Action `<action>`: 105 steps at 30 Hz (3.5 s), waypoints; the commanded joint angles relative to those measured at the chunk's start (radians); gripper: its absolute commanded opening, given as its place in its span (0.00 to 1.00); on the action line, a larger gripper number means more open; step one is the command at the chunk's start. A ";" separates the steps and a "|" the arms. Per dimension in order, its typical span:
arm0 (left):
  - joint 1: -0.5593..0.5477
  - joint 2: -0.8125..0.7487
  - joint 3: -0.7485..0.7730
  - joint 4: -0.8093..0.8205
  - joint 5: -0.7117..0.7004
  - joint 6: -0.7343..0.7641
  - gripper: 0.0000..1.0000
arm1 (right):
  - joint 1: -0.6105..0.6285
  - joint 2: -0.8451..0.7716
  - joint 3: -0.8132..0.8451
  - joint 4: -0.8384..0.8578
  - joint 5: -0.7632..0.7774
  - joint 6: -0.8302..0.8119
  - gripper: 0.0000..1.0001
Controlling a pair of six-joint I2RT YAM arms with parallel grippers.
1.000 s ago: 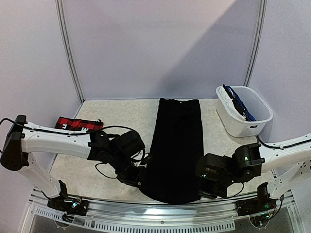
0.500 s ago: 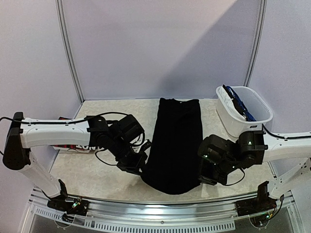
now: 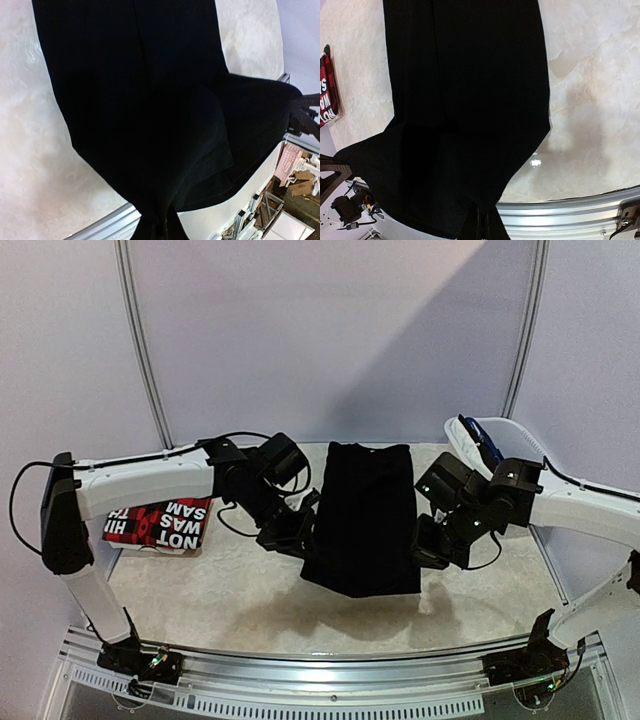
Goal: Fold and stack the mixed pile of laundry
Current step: Fold the rectangle-folded T-shirt at the center of the board, then move the 2/3-rectangle-folded T-shirt to the center of the board.
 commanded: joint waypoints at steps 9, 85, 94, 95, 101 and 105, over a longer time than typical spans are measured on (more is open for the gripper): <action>0.097 0.238 0.297 -0.122 0.004 0.046 0.00 | -0.237 0.138 0.157 -0.067 -0.082 -0.349 0.00; 0.455 0.655 0.664 0.152 0.115 -0.194 0.55 | -0.657 0.940 0.868 -0.094 -0.274 -0.573 0.21; 0.383 0.547 0.595 -0.037 -0.004 0.085 0.51 | -0.628 0.765 0.724 0.038 -0.341 -0.686 0.28; 0.370 0.540 0.579 -0.042 -0.009 0.107 0.50 | -0.619 0.737 0.677 0.075 -0.373 -0.704 0.28; 0.287 0.538 0.518 -0.022 0.026 0.158 0.46 | -0.535 0.616 0.420 0.212 -0.508 -0.785 0.27; 0.240 0.556 0.523 -0.008 0.043 0.164 0.45 | -0.465 0.612 0.329 0.252 -0.537 -0.803 0.26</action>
